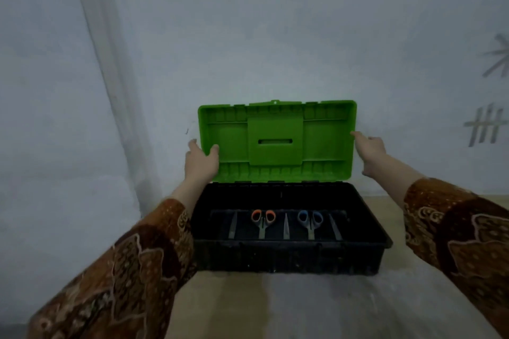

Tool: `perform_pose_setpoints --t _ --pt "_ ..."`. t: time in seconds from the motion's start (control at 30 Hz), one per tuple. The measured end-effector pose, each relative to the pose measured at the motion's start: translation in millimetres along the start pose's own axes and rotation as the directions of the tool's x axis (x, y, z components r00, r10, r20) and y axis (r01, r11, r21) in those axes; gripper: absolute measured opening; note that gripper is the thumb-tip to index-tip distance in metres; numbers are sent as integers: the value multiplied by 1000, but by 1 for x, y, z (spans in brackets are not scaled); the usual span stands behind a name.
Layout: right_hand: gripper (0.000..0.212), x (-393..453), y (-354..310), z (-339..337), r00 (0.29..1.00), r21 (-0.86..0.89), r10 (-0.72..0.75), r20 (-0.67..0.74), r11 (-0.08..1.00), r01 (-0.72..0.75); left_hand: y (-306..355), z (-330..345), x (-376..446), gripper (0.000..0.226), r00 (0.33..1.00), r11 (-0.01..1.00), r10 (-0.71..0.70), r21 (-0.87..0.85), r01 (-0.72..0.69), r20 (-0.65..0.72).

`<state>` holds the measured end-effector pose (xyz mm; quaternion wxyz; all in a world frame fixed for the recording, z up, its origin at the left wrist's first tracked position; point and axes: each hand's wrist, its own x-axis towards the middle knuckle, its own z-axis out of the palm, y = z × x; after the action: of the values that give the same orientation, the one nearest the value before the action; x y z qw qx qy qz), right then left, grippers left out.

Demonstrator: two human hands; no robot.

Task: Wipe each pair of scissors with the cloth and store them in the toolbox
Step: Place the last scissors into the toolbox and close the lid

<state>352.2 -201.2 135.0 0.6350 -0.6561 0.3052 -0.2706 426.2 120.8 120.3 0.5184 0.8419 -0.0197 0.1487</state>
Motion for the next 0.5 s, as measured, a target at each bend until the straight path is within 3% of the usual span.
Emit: perform_pose_setpoints --t 0.23,0.5 --pt "76 18 -40 8 963 -50 -43 267 997 58 37 8 40 67 993 989 -109 -100 106 -34" --pt "67 -25 -6 -22 954 -77 -255 156 960 269 25 -9 -12 72 966 955 -135 -289 68 -221"
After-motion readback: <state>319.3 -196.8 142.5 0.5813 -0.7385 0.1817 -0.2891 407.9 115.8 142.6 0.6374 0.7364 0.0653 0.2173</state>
